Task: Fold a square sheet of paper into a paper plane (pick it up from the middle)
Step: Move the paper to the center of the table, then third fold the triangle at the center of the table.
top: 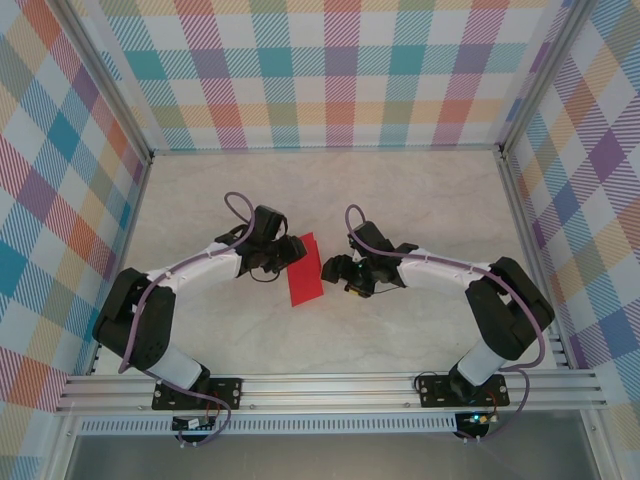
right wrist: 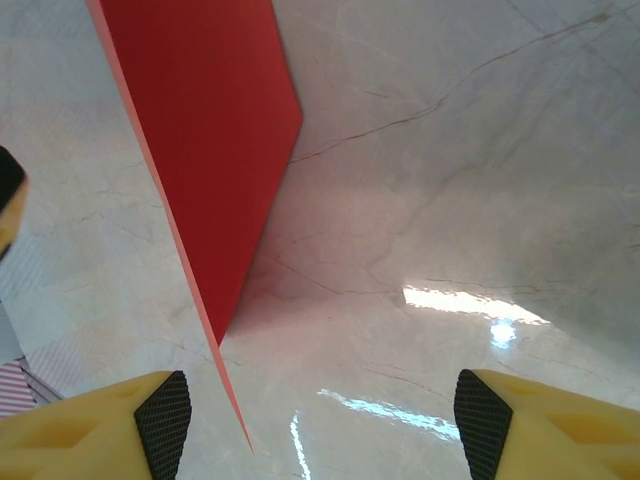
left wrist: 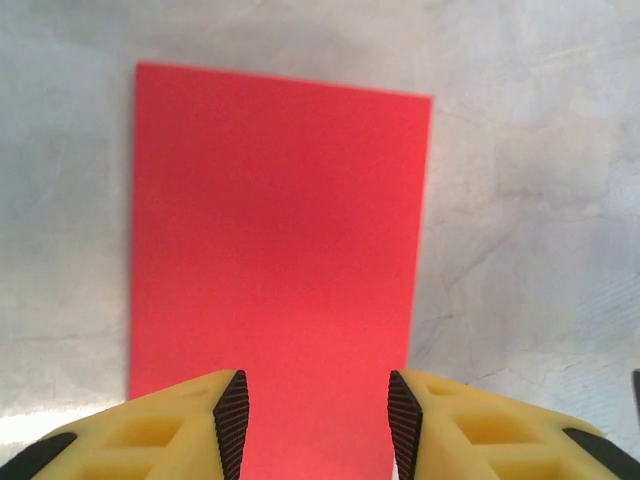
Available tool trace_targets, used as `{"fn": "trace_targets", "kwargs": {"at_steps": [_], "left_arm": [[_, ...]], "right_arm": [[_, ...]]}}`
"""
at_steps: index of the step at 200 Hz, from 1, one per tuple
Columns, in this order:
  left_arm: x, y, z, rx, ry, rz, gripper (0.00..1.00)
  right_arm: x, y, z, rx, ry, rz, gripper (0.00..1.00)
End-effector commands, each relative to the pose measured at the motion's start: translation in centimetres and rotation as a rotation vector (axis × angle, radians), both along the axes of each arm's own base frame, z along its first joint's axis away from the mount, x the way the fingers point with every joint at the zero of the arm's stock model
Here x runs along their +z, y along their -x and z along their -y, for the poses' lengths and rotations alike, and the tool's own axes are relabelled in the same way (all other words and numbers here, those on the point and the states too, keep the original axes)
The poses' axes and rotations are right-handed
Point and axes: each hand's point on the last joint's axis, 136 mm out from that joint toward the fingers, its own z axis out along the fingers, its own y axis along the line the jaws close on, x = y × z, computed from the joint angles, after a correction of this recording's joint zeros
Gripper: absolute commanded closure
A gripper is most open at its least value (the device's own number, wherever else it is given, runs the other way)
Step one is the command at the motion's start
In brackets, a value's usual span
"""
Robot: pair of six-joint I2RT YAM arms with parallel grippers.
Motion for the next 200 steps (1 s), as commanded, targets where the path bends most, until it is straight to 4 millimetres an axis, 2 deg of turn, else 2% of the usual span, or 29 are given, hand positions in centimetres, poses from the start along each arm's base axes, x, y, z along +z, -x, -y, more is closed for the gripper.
{"fn": "trace_targets", "kwargs": {"at_steps": [1,30,56,63,90,162,184,200], "left_arm": [[-0.8,-0.4,-1.2,-0.013,-0.062,-0.017,0.56],[-2.2,-1.5,-1.3,-0.019,-0.073,-0.044,0.57],[-3.5,-1.6,-1.6,-0.015,-0.072,-0.083,0.59],[-3.2,-2.2,-1.4,-0.014,-0.057,-0.056,0.59],[-3.4,-2.2,-1.4,-0.014,-0.055,-0.058,0.59],[-3.6,-2.0,-1.6,-0.016,-0.056,-0.066,0.6],[-3.4,-1.9,-1.2,-0.032,-0.03,-0.054,0.6],[-3.1,-1.8,-0.6,-0.052,0.003,-0.042,0.61]], "right_arm": [[-0.2,0.3,-1.1,0.02,-0.042,-0.029,0.27],[-0.1,0.4,-2.1,0.041,-0.068,-0.04,0.26],[-0.4,0.7,-2.6,0.05,-0.085,-0.065,0.28],[-0.6,0.8,-2.8,0.052,-0.089,-0.072,0.3],[-0.7,1.2,-3.3,0.063,-0.114,-0.088,0.38],[-0.5,1.7,-3.6,0.059,-0.154,-0.094,0.78],[-0.7,1.9,-3.1,0.045,-0.137,-0.095,0.93],[-0.8,2.1,-2.6,0.04,-0.115,-0.094,1.0]]}}
